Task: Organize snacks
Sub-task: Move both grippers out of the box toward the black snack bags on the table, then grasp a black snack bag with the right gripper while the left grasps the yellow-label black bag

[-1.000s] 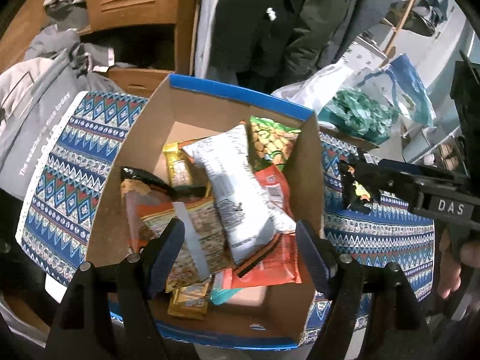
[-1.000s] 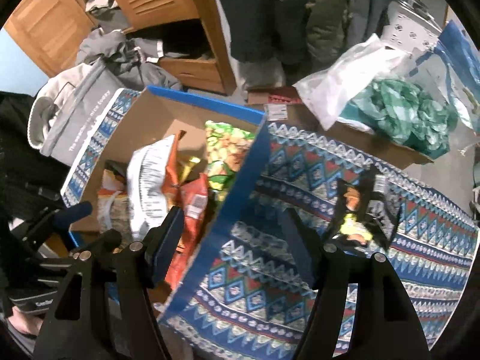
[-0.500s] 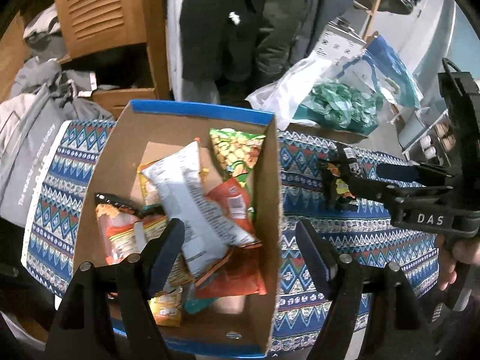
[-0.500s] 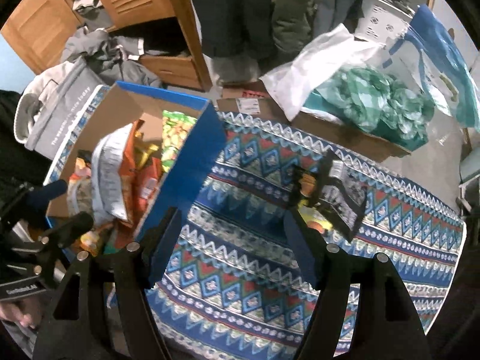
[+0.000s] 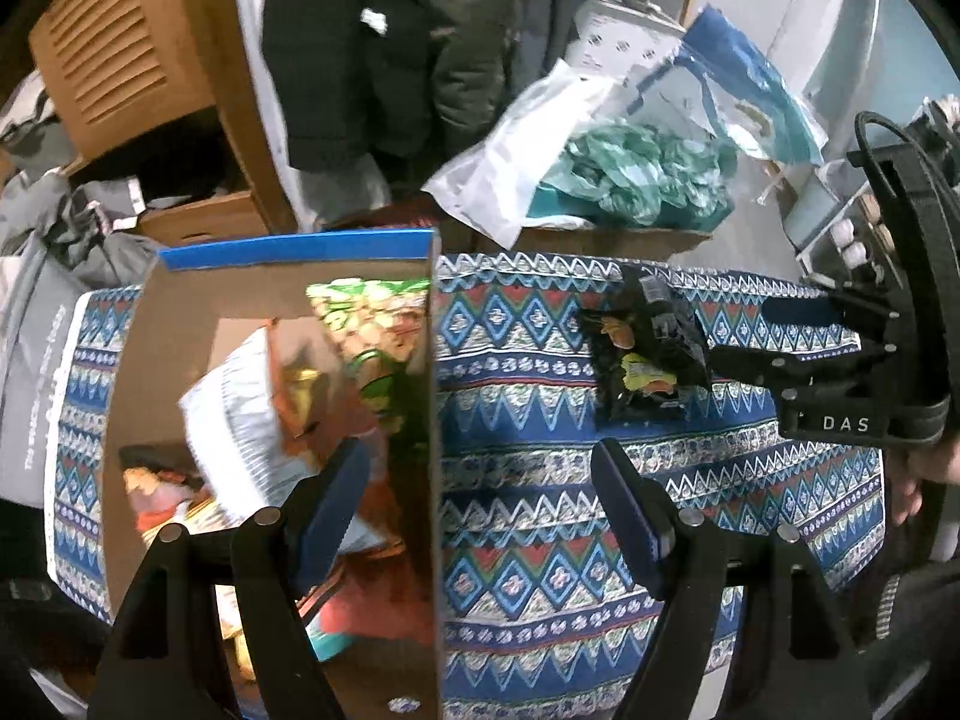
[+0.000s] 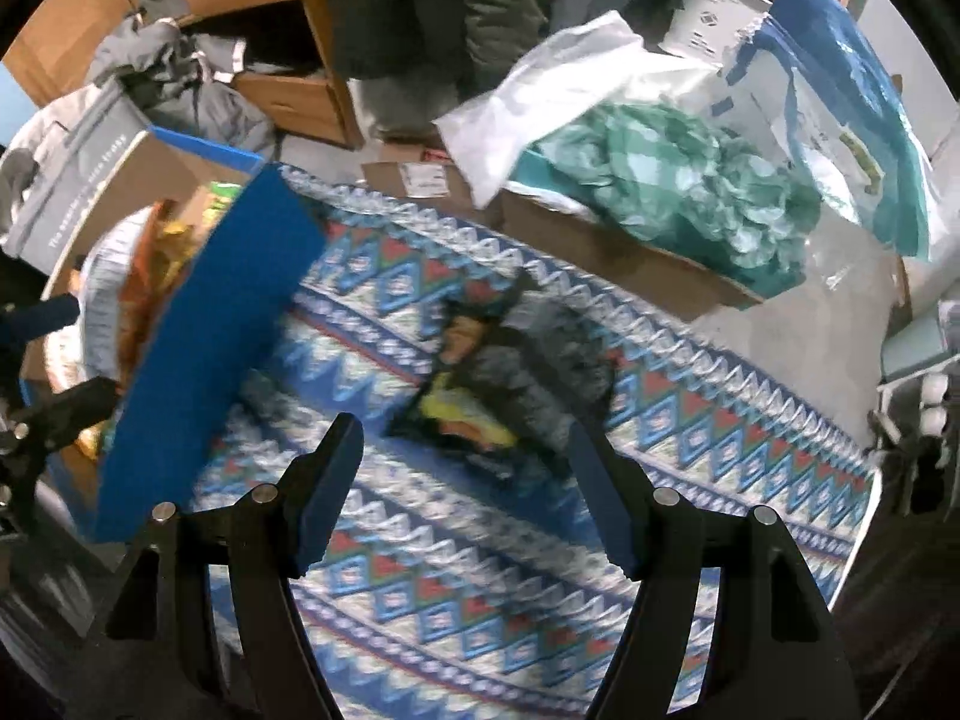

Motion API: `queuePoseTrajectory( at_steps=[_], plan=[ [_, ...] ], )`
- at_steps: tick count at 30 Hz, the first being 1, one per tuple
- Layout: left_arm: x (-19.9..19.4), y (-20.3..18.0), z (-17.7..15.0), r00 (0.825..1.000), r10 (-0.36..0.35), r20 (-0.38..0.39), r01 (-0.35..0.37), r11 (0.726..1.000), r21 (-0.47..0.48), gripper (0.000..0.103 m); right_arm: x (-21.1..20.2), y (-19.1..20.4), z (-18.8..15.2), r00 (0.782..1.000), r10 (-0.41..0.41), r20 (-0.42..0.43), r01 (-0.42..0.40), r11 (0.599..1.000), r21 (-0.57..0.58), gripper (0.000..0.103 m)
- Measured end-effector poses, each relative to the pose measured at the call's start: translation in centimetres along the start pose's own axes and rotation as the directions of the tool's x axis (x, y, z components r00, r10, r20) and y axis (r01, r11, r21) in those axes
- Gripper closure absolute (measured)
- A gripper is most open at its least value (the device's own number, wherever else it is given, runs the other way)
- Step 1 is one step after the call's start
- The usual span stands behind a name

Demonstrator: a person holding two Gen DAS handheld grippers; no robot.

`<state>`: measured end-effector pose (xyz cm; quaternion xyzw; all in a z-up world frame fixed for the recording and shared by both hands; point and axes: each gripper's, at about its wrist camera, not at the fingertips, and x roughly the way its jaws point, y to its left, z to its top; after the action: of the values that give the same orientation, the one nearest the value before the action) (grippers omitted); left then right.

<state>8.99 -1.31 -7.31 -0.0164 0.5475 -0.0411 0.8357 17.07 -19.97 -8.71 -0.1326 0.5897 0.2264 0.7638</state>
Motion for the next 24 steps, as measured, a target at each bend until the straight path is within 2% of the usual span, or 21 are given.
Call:
queuePoseTrajectory(
  at_steps=[5,11,15,19,20,24],
  plan=[
    [2.9,-1.9,1.7,0.998,-0.019,-0.061,0.020,1.000,0.006,0.025,1.6,-2.3,0.5,1.000,0.007,0.004,-0.007,0.999,-0.043,0.032],
    [6.8,-4.2,3.7,0.993,-0.007,-0.117,0.011,0.999,0.034,0.025,4.3,-2.7,0.9,1.000,0.012,-0.011,-0.014,0.988,-0.154,0.031],
    [9.3,-4.6,4.5,0.989,-0.006,-0.147,0.008,1.000,0.014,0.025,5.9,-3.4,1.5,1.000,0.019,-0.011,-0.020,0.985,-0.173,0.031],
    [11.1,-4.5,5.1,0.986,-0.019,-0.168,0.016,1.000,-0.017,0.025,7.2,-3.7,2.0,1.000,0.021,0.001,-0.020,0.977,-0.211,0.031],
    [11.4,-4.6,5.2,0.986,0.005,-0.165,-0.007,1.000,-0.009,0.024,7.6,-3.8,2.2,1.000,0.026,0.000,-0.025,0.974,-0.224,0.031],
    [12.0,-5.1,5.6,0.989,0.030,-0.142,-0.028,0.999,0.020,0.019,8.5,-3.9,2.7,0.999,0.044,0.002,-0.042,0.962,-0.269,0.031]
  ],
)
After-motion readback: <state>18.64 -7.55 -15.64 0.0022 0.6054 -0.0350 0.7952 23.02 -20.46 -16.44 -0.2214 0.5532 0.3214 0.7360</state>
